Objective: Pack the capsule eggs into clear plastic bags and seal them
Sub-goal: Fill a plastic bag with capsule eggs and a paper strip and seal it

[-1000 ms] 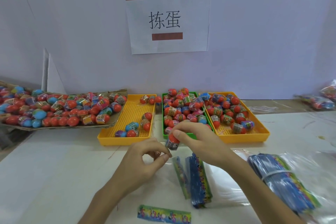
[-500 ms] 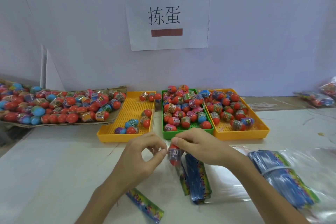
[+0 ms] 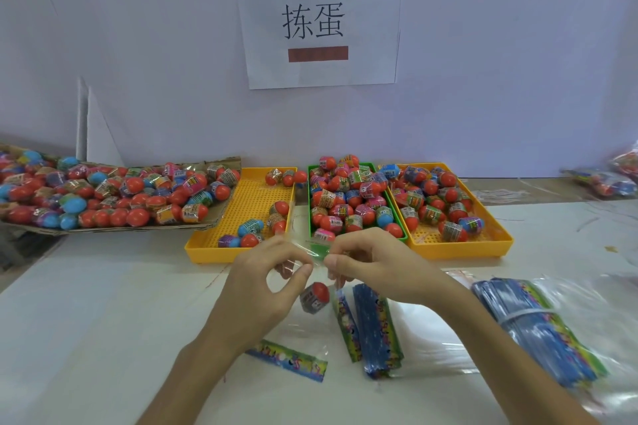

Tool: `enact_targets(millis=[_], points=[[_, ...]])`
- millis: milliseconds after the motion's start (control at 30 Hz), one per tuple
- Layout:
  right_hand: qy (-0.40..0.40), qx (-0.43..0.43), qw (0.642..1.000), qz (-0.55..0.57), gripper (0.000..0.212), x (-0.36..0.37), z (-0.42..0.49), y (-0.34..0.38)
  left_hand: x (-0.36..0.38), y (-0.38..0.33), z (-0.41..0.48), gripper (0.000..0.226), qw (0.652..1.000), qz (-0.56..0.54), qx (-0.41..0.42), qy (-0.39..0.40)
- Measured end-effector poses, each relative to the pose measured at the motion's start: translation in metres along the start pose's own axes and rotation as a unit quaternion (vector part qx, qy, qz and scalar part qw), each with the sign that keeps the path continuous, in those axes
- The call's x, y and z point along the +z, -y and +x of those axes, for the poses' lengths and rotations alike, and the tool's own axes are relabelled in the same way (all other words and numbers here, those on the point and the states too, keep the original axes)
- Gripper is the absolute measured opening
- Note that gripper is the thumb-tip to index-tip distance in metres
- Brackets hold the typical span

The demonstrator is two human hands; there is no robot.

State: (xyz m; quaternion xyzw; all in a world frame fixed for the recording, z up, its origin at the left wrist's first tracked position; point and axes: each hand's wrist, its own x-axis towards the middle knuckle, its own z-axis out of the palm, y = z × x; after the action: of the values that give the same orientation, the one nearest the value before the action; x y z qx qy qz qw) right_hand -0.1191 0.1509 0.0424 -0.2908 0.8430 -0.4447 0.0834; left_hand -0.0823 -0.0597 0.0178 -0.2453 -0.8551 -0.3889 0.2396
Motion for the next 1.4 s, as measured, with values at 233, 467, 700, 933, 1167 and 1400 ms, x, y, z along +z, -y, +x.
enact_targets(millis=[233,467,700,933,1167,1400], points=[[0.069,0.012,0.997,0.01,0.023,0.007,-0.002,0.001,-0.001,-0.001,0.0,0.007,0.999,-0.008,0.011,-0.032],[0.085,-0.011,0.995,-0.041,0.017,0.017,-0.003,0.005,0.001,-0.004,-0.001,0.006,1.0,0.006,0.002,-0.022],[0.074,-0.029,0.997,0.018,0.031,0.03,-0.001,0.001,0.001,-0.004,0.0,0.025,0.996,-0.073,-0.027,-0.04],[-0.082,-0.034,0.992,0.084,0.011,0.026,0.004,-0.002,-0.006,0.004,0.007,0.041,0.945,-0.184,-0.26,-0.076],[-0.025,-0.014,0.994,0.105,0.031,0.02,0.003,0.002,-0.006,0.008,0.004,0.028,0.945,-0.191,-0.264,-0.036],[-0.048,-0.04,0.997,0.04,0.038,0.033,0.0,0.006,-0.002,0.006,0.004,0.016,0.952,-0.184,-0.227,-0.096]])
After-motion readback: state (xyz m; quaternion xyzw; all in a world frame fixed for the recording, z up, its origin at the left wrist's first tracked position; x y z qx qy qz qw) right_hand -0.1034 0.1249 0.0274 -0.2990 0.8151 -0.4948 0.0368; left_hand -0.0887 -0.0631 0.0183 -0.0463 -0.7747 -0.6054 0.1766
